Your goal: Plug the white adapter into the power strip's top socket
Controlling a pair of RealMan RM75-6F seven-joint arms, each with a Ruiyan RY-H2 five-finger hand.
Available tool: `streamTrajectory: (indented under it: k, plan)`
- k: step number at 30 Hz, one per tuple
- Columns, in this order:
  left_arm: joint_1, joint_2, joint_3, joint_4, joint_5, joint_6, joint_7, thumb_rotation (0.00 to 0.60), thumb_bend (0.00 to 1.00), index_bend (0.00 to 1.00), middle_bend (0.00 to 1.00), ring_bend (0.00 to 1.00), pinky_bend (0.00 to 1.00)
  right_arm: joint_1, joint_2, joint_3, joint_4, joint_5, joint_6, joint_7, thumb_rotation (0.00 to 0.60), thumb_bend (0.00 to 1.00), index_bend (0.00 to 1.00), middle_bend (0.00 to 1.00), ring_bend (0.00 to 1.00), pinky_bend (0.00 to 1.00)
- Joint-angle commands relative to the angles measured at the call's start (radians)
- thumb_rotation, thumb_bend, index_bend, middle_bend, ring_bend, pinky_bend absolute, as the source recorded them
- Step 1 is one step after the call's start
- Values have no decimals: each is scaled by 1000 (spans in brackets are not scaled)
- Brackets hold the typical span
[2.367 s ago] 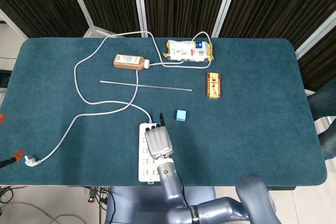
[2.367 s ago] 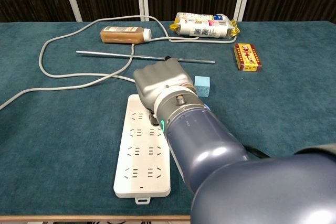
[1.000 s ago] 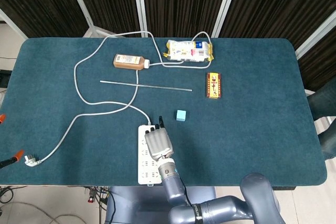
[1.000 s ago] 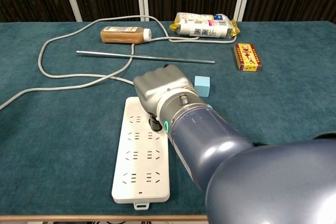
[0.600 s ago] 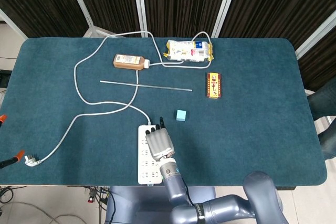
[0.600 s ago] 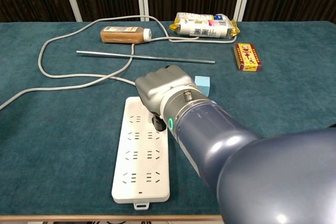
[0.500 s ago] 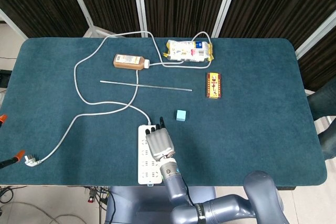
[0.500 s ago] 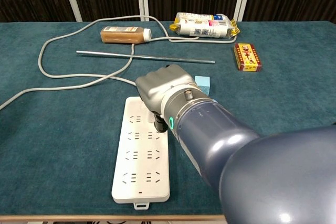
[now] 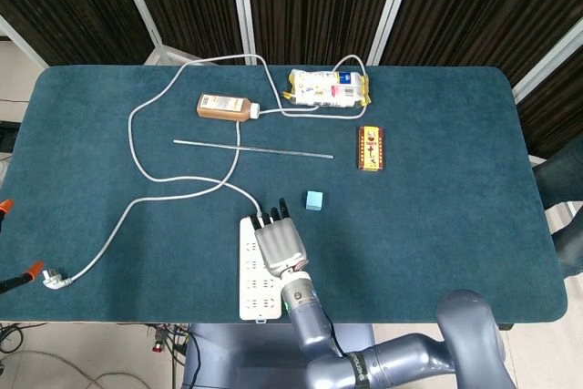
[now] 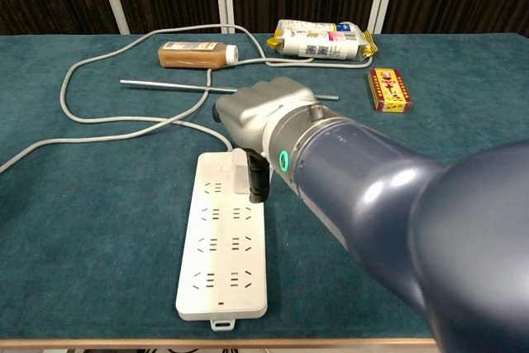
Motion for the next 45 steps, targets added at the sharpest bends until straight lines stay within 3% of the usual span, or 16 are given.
streamTrajectory:
  k: [1,8,14,20,25,33,39,45]
  plan:
    - [2,1,0,-1,1,3,-3,600,123,109,0,0,0,-22,58,7,-67,-2,10,24,600,239,105,223,162,39]
    - [2,1,1,-3,0,3,1,600,124,109,0,0,0,-49,182,10,-203,43,24,26,600,238,104,223,162,42]
    - [2,0,3,-4,4,4,4,600,123,109,0,0,0,-76,271,30,-276,54,19,95,600,239,126,249,247,149]
    - [1,0,8,-7,9,-3,7,600,124,109,0,0,0,-85,317,15,-268,55,6,148,600,239,309,372,356,224]
    - [2,0,9,-9,10,-1,8,600,123,109,0,0,0,-86,344,4,-270,83,-12,175,600,238,387,388,374,285]
    - [-1,-1,11,-9,9,-8,16,600,124,109,0,0,0,-88,385,-49,-337,67,-42,223,600,239,389,387,375,289]
    - [-1,0,9,-10,4,-8,15,600,124,109,0,0,0,-69,355,-91,-338,21,-1,226,600,238,260,404,393,289]
    - [-3,2,9,-10,2,-12,13,600,124,109,0,0,0,-49,320,-112,-326,18,31,215,600,240,241,416,399,289]
